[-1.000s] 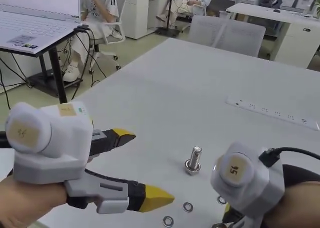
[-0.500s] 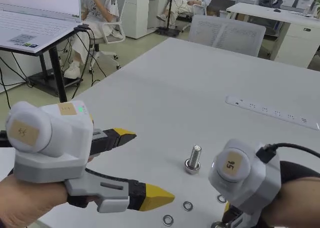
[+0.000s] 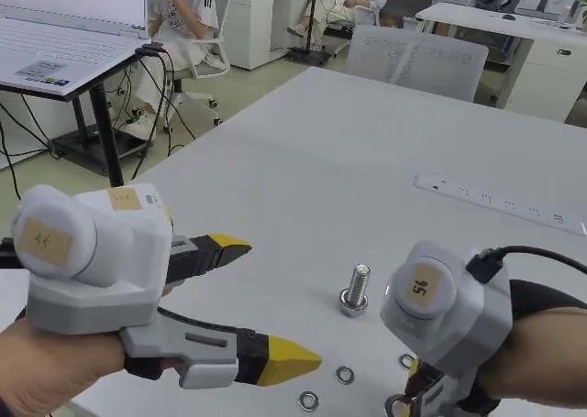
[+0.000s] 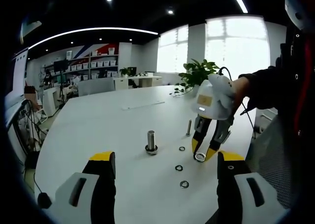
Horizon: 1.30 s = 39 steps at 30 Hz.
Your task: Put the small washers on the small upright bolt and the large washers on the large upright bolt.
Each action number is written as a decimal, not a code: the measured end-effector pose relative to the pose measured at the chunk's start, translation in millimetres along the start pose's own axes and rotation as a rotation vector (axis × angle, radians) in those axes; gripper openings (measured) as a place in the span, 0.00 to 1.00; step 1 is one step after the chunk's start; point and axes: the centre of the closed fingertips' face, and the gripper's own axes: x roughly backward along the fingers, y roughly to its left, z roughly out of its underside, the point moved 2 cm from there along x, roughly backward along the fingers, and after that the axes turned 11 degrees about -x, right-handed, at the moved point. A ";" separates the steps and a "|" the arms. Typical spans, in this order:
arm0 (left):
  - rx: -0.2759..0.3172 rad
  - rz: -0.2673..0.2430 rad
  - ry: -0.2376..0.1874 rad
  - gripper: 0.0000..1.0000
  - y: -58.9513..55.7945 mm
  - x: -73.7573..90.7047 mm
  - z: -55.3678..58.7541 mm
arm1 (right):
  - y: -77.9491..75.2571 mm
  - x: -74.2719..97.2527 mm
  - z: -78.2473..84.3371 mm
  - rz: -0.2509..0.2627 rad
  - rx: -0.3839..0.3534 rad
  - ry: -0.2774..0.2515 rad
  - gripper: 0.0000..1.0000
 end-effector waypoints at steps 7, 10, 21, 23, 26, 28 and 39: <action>0.000 0.003 -0.003 0.85 0.3 -1.4 -1.1 | -4.2 14.2 -5.0 0.000 -0.005 -0.012 0.23; -0.001 0.006 -0.004 0.85 0.1 -1.9 -1.5 | -5.6 20.6 -7.9 0.004 -0.006 -0.023 0.23; -0.003 0.016 -0.007 0.85 -0.3 -3.4 -1.5 | -18.1 46.2 -19.2 0.021 -0.012 -0.055 0.23; -0.003 0.016 -0.006 0.85 -0.1 -3.7 -1.2 | -20.8 51.0 -21.1 0.020 -0.016 -0.060 0.23; -0.002 0.018 -0.007 0.85 -0.2 -4.2 -1.5 | -24.8 57.8 -24.6 0.022 -0.015 -0.068 0.23; -0.004 0.022 -0.006 0.85 -0.8 -4.6 -1.4 | -28.9 64.6 -28.4 0.025 -0.012 -0.073 0.23; -0.002 0.019 -0.007 0.85 -0.6 -4.2 -1.2 | -47.2 90.0 -52.1 0.055 0.021 -0.093 0.23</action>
